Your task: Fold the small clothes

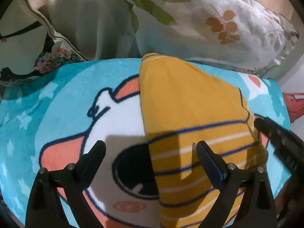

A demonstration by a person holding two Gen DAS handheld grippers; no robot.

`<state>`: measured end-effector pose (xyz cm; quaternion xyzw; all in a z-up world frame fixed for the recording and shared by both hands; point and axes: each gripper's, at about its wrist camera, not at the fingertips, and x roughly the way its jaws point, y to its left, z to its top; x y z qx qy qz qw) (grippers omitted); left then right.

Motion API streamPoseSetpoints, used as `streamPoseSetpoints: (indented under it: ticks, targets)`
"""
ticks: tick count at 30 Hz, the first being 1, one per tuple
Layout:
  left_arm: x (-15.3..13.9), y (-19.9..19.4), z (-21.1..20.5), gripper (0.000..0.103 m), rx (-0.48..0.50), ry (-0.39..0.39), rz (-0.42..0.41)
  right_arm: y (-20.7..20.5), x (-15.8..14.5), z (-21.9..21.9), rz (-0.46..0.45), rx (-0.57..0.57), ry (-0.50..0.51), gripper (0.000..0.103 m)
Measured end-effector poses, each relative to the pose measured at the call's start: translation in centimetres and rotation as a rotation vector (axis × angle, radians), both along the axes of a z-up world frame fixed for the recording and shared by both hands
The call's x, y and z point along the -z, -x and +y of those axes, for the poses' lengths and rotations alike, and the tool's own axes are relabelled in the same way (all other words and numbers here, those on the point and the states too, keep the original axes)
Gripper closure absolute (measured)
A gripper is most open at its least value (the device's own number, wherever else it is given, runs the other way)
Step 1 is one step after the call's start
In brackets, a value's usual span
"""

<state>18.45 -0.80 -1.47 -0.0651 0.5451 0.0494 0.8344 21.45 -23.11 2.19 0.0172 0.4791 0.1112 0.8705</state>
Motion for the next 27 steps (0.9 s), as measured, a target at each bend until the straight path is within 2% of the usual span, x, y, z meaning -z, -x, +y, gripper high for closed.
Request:
streamPoseSetpoints:
  ticks: [1,2,5,11,18,27]
  targets:
    - [-0.1,0.6,-0.4,0.007,0.004,-0.001,0.003,1.2,0.2,-0.5,-0.008,-0.001,0.025,0.063]
    - [0.0,1.1,-0.4,0.007,0.002,0.028,0.049,2.1,0.5,-0.5,-0.009,-0.004,0.044,0.063]
    - [0.9,2.0,-1.1,0.007,0.026,0.038,0.071,4.5,2.2,-1.0,0.012,-0.008,0.073,0.059]
    - [1.3,4.0,-2.1,0.007,0.030,0.044,0.094,6.9,3.5,-2.7,0.027,0.025,0.028,0.053]
    - [0.3,7.2,-3.3,0.007,-0.003,0.034,0.101,8.5,3.7,-4.2,0.037,-0.005,0.000,0.052]
    - [-1.3,11.2,-6.6,0.007,-0.029,-0.009,0.063,11.7,3.9,-8.3,0.058,0.018,-0.015,0.052]
